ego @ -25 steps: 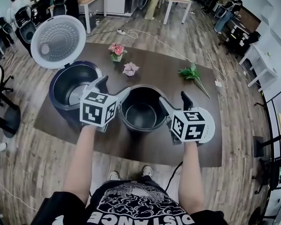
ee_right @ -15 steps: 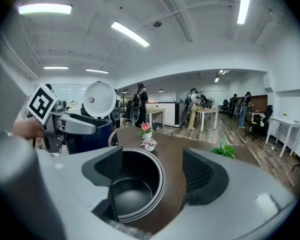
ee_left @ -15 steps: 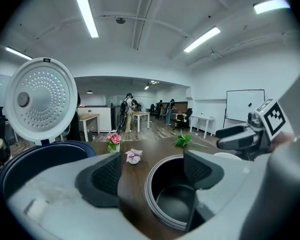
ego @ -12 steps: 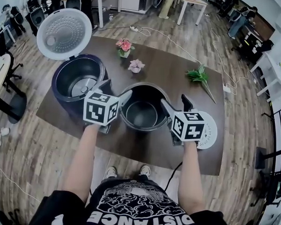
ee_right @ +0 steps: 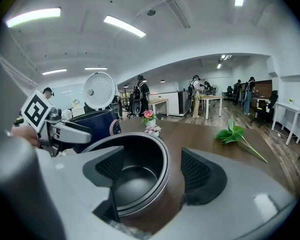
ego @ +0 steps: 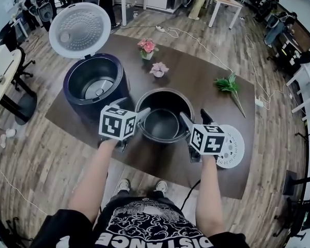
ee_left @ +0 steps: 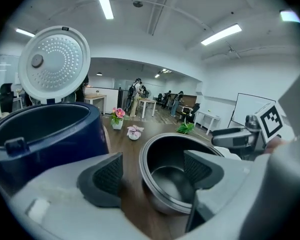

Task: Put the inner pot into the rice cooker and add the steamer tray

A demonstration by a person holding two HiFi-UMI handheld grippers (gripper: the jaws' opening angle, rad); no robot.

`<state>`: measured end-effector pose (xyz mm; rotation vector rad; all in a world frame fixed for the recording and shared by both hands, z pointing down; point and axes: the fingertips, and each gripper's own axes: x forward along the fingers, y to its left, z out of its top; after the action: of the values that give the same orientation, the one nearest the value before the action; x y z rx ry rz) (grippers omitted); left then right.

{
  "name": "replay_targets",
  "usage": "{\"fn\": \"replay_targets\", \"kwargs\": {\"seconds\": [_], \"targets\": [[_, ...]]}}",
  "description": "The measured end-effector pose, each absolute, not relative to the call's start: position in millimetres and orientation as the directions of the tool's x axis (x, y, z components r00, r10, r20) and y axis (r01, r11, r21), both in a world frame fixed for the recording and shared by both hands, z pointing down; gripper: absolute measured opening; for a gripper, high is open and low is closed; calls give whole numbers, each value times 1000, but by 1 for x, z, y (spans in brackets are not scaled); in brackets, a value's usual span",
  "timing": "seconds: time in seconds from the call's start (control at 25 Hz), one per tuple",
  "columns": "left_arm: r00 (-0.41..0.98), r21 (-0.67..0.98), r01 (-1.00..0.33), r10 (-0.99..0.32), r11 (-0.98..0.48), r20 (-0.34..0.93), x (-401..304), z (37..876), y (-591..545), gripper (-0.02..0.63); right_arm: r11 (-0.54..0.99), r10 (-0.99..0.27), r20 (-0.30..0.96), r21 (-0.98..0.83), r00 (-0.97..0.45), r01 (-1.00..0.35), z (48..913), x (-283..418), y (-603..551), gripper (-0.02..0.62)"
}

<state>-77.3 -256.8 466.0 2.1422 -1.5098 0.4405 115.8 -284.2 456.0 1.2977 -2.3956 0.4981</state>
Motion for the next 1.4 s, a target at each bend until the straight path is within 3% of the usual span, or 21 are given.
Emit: {"fn": "replay_targets", "kwargs": {"seconds": [0.28, 0.68, 0.88, 1.4], "targets": [[356, 310, -927, -749, -209, 558, -63, 495, -250, 388, 517, -679, 514, -172, -524, -838, 479, 121, -287, 327], [312, 371, -923, -765, -104, 563, -63, 504, -249, 293, 549, -607, 557, -221, -567, -806, 501, 117, -297, 275], [286, 401, -915, -775, -46, 563, -65, 510, -247, 212, 557, -574, 578, -244, -581, -794, 509, 113, -304, 249], [189, 408, -910, -806, 70, 560, -76, 512, -247, 129, 600, -523, 625, -214, -580, -771, 520, 104, -307, 164]]}}
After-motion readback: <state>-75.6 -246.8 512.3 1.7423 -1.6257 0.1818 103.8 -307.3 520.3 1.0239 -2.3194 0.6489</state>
